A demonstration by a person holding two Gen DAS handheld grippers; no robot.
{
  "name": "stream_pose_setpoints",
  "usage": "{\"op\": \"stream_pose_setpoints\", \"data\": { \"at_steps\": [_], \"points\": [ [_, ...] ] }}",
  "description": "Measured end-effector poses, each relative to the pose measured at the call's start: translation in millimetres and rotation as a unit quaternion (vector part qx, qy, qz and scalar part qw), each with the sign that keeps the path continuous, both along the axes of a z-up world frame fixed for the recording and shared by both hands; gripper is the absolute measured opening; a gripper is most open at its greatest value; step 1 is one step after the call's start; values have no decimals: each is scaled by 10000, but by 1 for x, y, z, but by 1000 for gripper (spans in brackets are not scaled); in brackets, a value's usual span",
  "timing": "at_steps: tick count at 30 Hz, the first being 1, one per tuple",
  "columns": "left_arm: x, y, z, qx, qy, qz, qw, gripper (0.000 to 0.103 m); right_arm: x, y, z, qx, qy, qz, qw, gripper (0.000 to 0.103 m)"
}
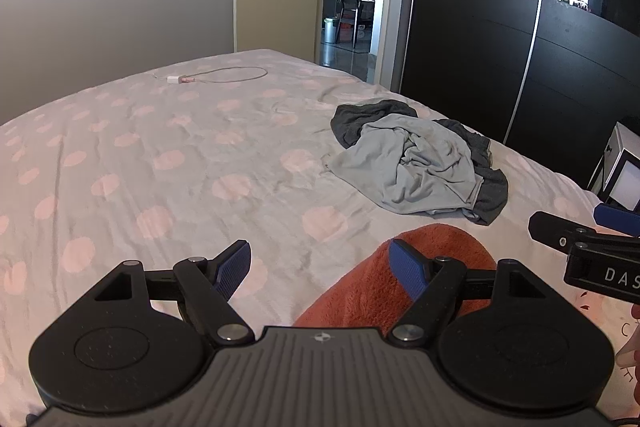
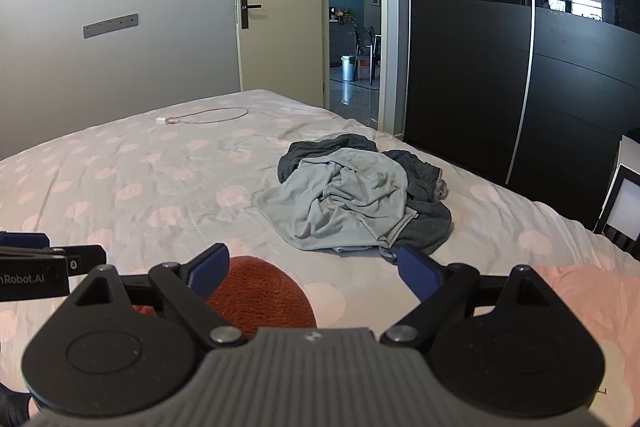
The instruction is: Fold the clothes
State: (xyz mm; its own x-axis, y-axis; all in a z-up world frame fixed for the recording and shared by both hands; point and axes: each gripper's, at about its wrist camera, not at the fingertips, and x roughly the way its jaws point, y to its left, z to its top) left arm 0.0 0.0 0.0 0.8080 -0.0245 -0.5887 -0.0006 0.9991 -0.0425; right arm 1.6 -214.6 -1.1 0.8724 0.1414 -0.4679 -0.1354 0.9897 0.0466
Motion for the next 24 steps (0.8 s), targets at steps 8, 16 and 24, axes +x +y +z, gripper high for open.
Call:
{"op": "stream_pose_setpoints", "data": {
  "at_steps": [8, 16, 24],
  "points": [
    [-1, 0, -1, -119, 71, -31, 9999, 90, 2, 2, 0, -39, -50, 82, 9999, 93],
    [-1, 0, -2, -231, 140, -62, 9996, 90, 2, 3, 0, -29, -50, 126, 9999, 93],
    [-2, -1, -1, -151, 123, -138, 9997, 89, 1, 4, -1, 8, -24, 151, 9999, 93]
  ]
}}
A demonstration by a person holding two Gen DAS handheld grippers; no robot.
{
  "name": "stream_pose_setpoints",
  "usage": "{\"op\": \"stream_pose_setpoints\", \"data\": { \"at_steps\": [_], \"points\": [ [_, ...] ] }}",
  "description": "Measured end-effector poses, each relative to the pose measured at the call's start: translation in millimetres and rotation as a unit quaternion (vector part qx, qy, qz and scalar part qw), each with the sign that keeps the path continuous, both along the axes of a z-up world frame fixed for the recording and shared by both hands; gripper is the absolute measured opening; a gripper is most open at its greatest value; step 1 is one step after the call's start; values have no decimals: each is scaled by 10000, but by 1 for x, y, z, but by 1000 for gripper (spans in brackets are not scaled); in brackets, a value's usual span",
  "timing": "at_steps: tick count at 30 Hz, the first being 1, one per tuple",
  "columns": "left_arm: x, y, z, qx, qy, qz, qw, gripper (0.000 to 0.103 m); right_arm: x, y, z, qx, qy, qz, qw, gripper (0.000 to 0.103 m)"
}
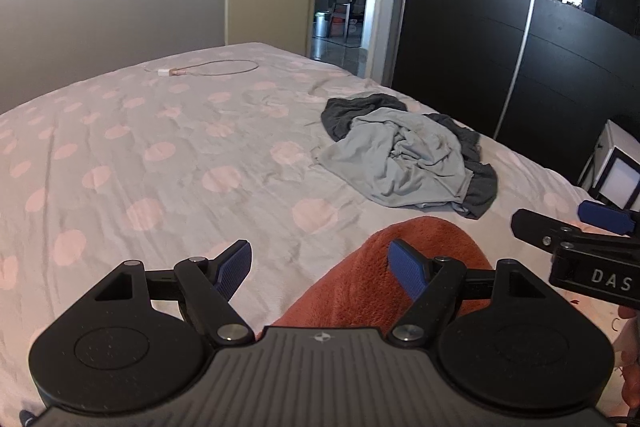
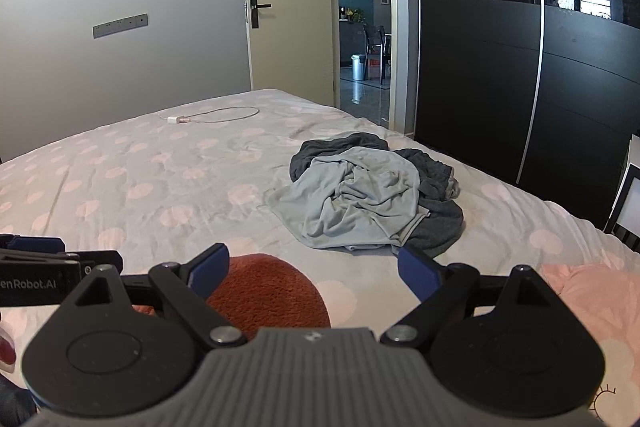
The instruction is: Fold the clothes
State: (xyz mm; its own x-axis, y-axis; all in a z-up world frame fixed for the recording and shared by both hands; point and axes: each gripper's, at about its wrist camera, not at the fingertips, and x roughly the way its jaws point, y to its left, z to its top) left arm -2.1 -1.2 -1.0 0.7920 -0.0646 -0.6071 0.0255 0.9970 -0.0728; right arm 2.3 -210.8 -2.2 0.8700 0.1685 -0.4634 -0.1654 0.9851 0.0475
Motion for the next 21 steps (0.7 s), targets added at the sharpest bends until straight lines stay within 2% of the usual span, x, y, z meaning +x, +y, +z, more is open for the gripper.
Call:
{"op": "stream_pose_setpoints", "data": {
  "at_steps": [21],
  "points": [
    [-1, 3, -3, -70, 164, 76, 9998, 86, -2, 2, 1, 53, -13, 53, 10000, 93]
  ]
}}
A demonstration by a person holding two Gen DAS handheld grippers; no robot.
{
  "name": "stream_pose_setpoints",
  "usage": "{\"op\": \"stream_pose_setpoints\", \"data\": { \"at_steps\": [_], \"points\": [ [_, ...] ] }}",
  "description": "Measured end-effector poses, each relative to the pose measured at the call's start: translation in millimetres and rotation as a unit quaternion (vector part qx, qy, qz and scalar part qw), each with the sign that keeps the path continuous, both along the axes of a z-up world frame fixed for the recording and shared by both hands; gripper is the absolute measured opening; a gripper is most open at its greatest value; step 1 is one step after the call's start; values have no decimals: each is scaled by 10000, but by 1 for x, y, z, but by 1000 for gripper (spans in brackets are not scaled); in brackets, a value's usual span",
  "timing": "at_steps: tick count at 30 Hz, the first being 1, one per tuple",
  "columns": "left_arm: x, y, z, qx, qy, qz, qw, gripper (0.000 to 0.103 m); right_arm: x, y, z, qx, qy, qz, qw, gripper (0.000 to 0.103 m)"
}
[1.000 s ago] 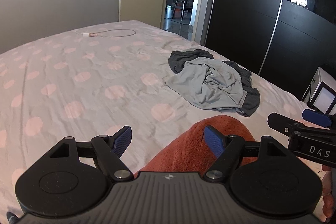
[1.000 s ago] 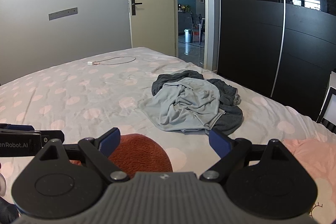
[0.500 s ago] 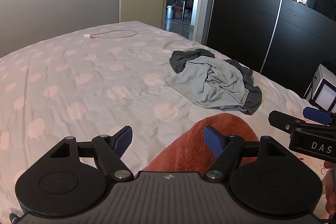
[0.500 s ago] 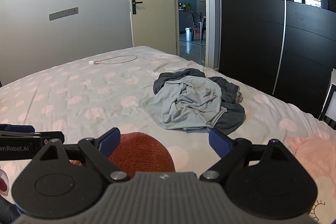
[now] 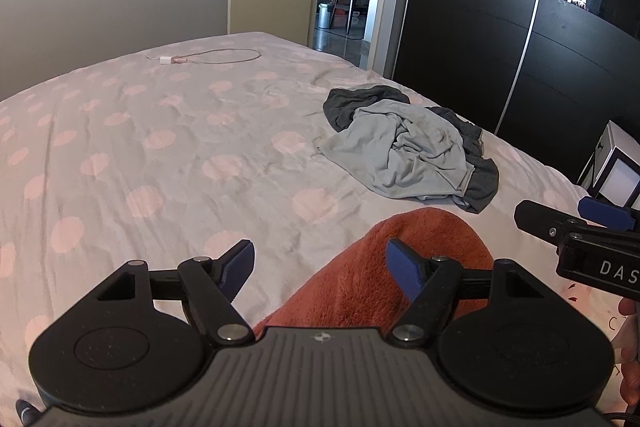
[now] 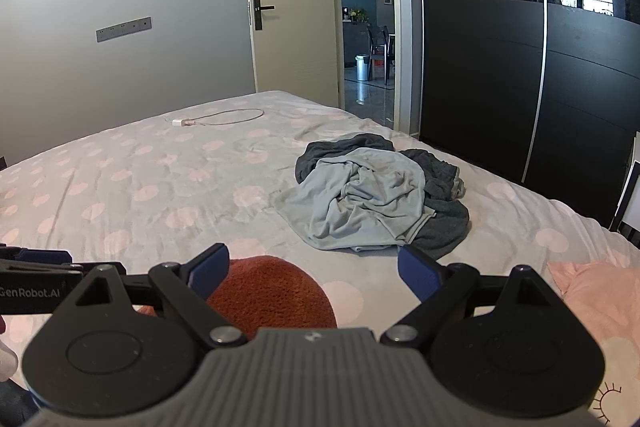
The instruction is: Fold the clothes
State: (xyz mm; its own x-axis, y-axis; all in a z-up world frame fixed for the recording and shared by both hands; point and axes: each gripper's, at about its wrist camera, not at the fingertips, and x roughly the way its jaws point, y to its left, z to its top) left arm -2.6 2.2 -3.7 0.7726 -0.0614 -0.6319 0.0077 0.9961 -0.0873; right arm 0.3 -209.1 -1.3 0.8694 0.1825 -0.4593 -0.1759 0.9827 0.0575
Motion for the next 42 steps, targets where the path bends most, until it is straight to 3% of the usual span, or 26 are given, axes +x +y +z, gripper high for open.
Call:
{"op": "stream_pose_setpoints", "data": {
  "at_steps": [28, 35, 42],
  "points": [
    [1, 5, 0, 10, 38, -23, 10000, 86, 5, 3, 2, -48, 43, 104, 9999, 93],
    [16, 11, -1, 159, 10, -121, 9998, 86, 30, 9, 4, 44, 178, 340, 9993, 93],
    [47, 41, -12, 153, 214, 67, 9996, 86, 84, 12, -4, -5, 585, 476, 9972, 93]
  ]
}}
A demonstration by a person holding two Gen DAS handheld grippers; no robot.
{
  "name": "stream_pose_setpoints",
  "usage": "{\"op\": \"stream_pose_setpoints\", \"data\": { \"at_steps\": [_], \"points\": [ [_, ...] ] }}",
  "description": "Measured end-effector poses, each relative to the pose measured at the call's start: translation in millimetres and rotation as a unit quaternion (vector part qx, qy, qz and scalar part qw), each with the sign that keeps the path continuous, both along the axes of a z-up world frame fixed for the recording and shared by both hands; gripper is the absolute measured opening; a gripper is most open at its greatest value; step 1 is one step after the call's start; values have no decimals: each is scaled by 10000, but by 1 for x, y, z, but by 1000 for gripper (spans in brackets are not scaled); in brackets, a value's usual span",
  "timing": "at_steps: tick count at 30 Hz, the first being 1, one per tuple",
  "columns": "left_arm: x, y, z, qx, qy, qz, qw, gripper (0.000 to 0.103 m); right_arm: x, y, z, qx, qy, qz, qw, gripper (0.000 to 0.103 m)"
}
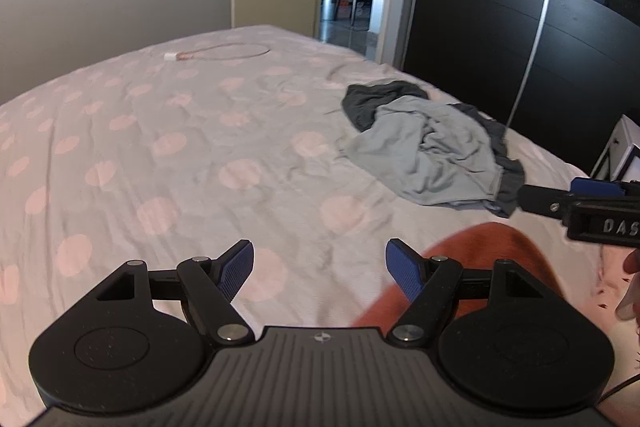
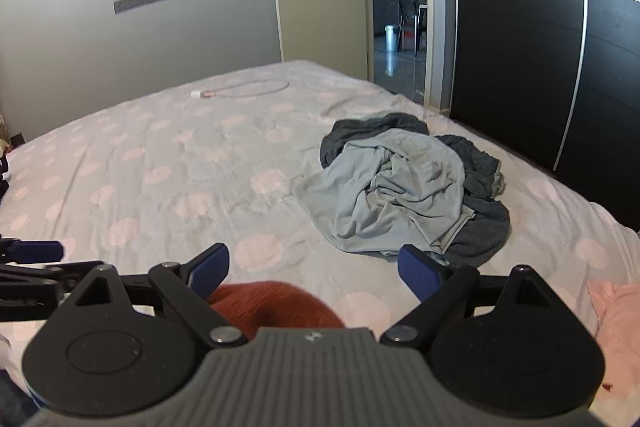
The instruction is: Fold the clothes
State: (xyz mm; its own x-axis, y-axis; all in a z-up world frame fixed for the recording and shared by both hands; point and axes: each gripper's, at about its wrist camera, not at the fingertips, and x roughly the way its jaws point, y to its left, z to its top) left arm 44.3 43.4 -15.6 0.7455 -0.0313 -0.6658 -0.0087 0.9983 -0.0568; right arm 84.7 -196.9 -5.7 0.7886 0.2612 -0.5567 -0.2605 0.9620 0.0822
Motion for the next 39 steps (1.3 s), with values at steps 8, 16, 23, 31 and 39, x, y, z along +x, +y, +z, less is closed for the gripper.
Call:
{"op": "stream_pose_setpoints", "data": {
  "at_steps": [8, 16, 23, 31, 39],
  "points": [
    [45, 40, -27, -109, 451, 144, 9988, 86, 82, -13, -11, -7, 574, -247, 9980, 93],
    [101, 47, -63, 4, 929, 69, 9957, 86, 183, -32, -44, 36, 1317, -540, 9898, 90],
    [142, 60, -89, -123, 1269, 245, 9915, 86, 248, -32, -91, 21, 2033, -615, 9772, 87],
    [156, 82, -114, -251, 1589, 475, 9858, 79, 279, -27, -127, -262, 2220, -604, 9728, 63],
    [135, 102, -110, -192, 1633, 702, 9839, 66, 281, -4, -108, -902, 1893, -237, 9775, 12]
  ]
}}
